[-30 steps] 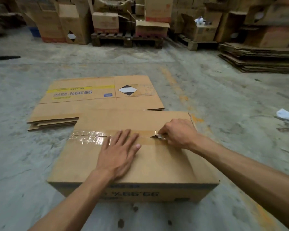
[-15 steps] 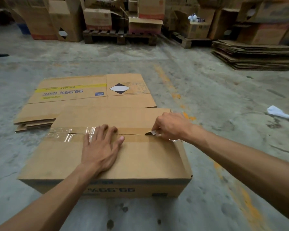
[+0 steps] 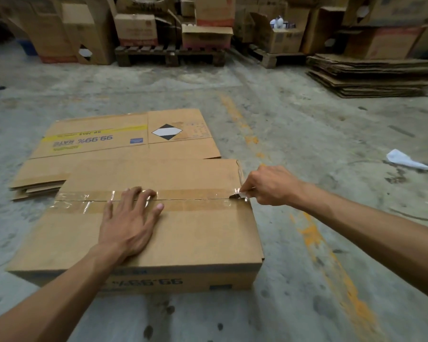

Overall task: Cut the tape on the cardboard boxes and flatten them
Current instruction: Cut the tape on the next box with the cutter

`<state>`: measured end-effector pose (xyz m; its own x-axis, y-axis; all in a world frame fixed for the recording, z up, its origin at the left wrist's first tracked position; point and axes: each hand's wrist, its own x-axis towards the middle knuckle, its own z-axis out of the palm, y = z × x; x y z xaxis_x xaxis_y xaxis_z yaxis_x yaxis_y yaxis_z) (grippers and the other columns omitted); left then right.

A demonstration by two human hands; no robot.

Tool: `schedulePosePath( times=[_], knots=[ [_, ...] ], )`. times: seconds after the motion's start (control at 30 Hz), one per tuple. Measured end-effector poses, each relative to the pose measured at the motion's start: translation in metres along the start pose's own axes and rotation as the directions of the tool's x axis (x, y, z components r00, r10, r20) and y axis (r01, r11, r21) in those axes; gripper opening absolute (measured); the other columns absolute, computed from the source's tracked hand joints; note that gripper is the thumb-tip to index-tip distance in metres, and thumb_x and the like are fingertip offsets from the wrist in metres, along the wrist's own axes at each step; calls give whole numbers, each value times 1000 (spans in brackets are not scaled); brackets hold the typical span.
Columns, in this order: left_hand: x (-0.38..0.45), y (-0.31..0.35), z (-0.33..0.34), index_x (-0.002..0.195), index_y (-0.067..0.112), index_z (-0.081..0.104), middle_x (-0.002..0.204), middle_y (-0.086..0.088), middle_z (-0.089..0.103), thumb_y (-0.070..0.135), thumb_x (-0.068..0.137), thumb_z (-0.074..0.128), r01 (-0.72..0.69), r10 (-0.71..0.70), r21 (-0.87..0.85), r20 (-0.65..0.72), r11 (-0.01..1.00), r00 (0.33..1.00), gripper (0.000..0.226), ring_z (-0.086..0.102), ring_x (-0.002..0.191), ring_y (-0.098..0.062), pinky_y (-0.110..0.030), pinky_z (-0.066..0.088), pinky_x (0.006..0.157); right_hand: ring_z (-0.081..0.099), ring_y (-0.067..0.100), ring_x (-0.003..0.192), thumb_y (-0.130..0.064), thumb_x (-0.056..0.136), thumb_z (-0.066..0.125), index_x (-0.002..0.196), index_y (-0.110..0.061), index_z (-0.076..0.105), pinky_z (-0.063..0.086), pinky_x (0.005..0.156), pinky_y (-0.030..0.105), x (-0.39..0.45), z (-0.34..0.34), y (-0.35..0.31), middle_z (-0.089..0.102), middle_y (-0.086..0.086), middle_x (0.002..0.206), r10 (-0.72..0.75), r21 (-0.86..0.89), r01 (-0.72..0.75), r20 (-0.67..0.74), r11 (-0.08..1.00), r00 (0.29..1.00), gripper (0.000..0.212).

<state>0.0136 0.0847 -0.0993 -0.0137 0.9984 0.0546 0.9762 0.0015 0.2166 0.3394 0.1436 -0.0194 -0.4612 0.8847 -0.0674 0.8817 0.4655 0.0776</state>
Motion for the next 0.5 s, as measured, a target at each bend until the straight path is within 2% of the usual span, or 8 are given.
schedulePosePath(
  times=[0.2, 0.27, 0.37, 0.43, 0.5],
  knots=[
    [-2, 5, -3, 143, 43, 29, 156, 9, 19, 71, 87, 4, 27, -26, -9, 34, 1000, 999, 67, 11, 150, -13, -49, 4, 121, 47, 13, 69, -16, 86, 57, 115, -44, 69, 26, 46, 24, -7, 2, 16, 55, -19, 64, 39, 65, -40, 20, 997, 999, 42],
    [-2, 5, -6, 142, 43, 28, 157, 8, 19, 70, 88, 6, 30, -30, 1, 65, 1000, 997, 64, 11, 150, -13, -50, 5, 121, 51, 14, 72, -19, 88, 58, 116, -45, 69, 30, 49, 25, -10, 4, 19, 67, -20, 77, 38, 103, -40, 21, 994, 999, 40],
    [3, 14, -12, 139, 38, 31, 153, 1, 24, 72, 89, 9, 53, -61, 62, 133, 997, 989, 64, 22, 147, -19, -55, 14, 117, 63, 18, 93, -26, 92, 59, 118, -48, 67, 36, 61, 28, -17, 11, 20, 73, -15, 103, 76, 176, -71, -19, 982, 997, 35],
    [17, 32, -23, 137, 31, 33, 148, -6, 31, 76, 86, 6, 97, -126, 149, 204, 984, 971, 73, 33, 139, -27, -59, 25, 111, 64, 19, 99, -27, 93, 58, 119, -48, 66, 34, 63, 29, -19, 13, 18, 73, -13, 106, 88, 165, -80, -43, 983, 995, 35],
    [37, 58, -40, 141, 29, 32, 148, -10, 32, 78, 85, 5, 45, -101, 186, 307, 981, 946, 79, 38, 134, -32, -58, 31, 108, 64, 21, 98, -25, 92, 58, 119, -47, 66, 34, 63, 29, -19, 14, 18, 73, -10, 105, 93, 161, -82, -61, 983, 994, 36]
  ],
)
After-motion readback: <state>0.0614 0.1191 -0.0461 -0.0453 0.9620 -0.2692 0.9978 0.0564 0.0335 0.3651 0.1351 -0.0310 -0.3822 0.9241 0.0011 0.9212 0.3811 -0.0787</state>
